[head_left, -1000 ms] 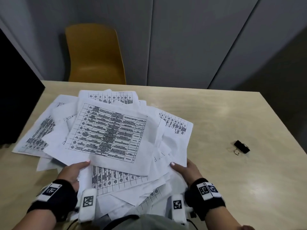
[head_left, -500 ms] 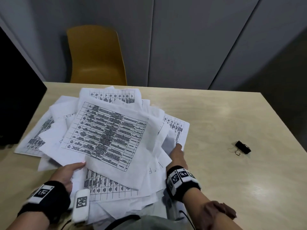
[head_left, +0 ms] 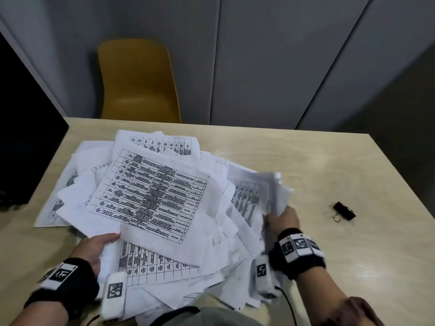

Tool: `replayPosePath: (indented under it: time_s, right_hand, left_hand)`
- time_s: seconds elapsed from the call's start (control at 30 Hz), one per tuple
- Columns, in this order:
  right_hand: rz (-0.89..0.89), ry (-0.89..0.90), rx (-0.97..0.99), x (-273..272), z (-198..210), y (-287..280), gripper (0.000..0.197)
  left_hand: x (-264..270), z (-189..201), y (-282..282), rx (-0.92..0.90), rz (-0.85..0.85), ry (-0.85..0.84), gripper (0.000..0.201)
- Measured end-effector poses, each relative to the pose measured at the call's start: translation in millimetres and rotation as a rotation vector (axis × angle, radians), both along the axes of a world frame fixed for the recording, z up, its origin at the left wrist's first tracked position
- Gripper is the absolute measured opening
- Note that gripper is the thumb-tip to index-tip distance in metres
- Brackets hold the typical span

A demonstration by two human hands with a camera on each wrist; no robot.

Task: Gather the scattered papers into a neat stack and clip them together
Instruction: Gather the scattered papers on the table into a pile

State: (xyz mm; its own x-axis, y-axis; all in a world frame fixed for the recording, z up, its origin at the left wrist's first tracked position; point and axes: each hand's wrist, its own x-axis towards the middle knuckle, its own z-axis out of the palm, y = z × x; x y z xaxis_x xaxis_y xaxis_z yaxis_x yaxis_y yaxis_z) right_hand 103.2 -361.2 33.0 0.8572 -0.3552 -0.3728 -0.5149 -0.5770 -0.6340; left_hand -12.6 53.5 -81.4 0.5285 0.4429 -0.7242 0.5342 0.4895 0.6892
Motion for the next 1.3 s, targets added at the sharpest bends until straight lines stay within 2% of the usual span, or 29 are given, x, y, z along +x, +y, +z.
replayPosePath:
  time_s: [0.03, 0.07, 0.13, 0.23, 0.37, 0.47, 0.57, 0.7, 0.9, 1.07, 1.23, 1.3]
  right_hand:
    - [-0.067, -0.043, 0.007, 3, 5, -9, 0.037]
    - [-0.128, -0.087, 0.018, 6, 10, -17, 0.037]
    - [-0.228, -0.198, 0.037, 11, 20, -27, 0.034]
    - [-0.338, -0.383, 0.061, 18, 39, -32, 0.026]
    - [-0.476, -0.582, 0.156, 25, 65, -28, 0.024]
    - [-0.597, -0.701, 0.261, 30, 79, -21, 0.031]
    - [-0.683, -0.728, 0.404, 38, 86, -15, 0.039]
    - [-0.732, -0.682, 0.522, 46, 85, -5, 0.047]
    - [-0.585, -0.503, 0.566, 40, 62, 9, 0.03]
    - [-0.411, -0.268, 0.551, 27, 35, 17, 0.028]
    - [-0.113, -0.079, 0.402, 15, 12, 22, 0.03]
    - [0.01, -0.039, 0.282, 13, 5, 28, 0.031]
  left_hand:
    - [2, 4, -6, 0.012, -0.004, 0.002, 0.075]
    - [4, 29, -24, 0.044, -0.011, -0.001, 0.062]
    - [7, 55, -48, 0.121, -0.033, 0.002, 0.044]
    - [9, 75, -67, 0.205, -0.06, -0.013, 0.041]
    - [12, 68, -63, 0.235, -0.088, 0.024, 0.041]
    - [14, 56, -56, 0.274, -0.126, 0.077, 0.04]
    - [16, 48, -53, 0.341, -0.161, 0.105, 0.037]
    - [17, 45, -51, 0.334, -0.202, 0.132, 0.038]
    - [18, 62, -63, 0.388, -0.255, 0.127, 0.035]
    - [18, 78, -75, 0.37, -0.298, 0.147, 0.038]
    - [22, 82, -74, 0.441, -0.399, 0.242, 0.02]
    - [23, 83, -74, 0.43, -0.379, 0.215, 0.03]
